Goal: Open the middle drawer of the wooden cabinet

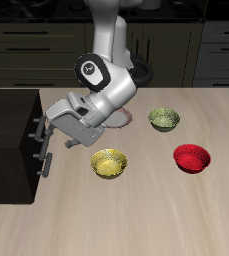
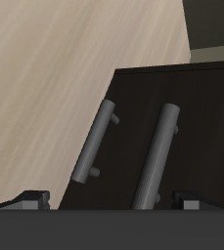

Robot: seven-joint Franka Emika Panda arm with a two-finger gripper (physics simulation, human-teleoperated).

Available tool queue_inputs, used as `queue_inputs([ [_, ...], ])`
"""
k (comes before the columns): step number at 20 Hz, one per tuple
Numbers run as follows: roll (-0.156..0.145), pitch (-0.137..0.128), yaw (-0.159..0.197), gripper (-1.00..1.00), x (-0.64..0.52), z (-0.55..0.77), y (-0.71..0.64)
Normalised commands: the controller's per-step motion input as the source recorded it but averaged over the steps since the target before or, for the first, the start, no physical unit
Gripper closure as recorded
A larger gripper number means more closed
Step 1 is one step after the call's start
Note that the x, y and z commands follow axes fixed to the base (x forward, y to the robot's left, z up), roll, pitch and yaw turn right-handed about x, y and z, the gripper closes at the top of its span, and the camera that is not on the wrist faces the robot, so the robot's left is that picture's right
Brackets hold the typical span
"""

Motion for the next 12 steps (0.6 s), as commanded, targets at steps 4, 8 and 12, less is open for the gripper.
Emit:
queue_inputs([
  [4,-0.037,-0.001,0.026,-1.0,-0.01,-0.12,-0.12],
  [8,-0.054,-0.07,0.055,-1.0,0.02,-0.12,-0.12],
  [12,-0.021,0.024,0.008,-1.0,0.02,-0.14,-0.09],
])
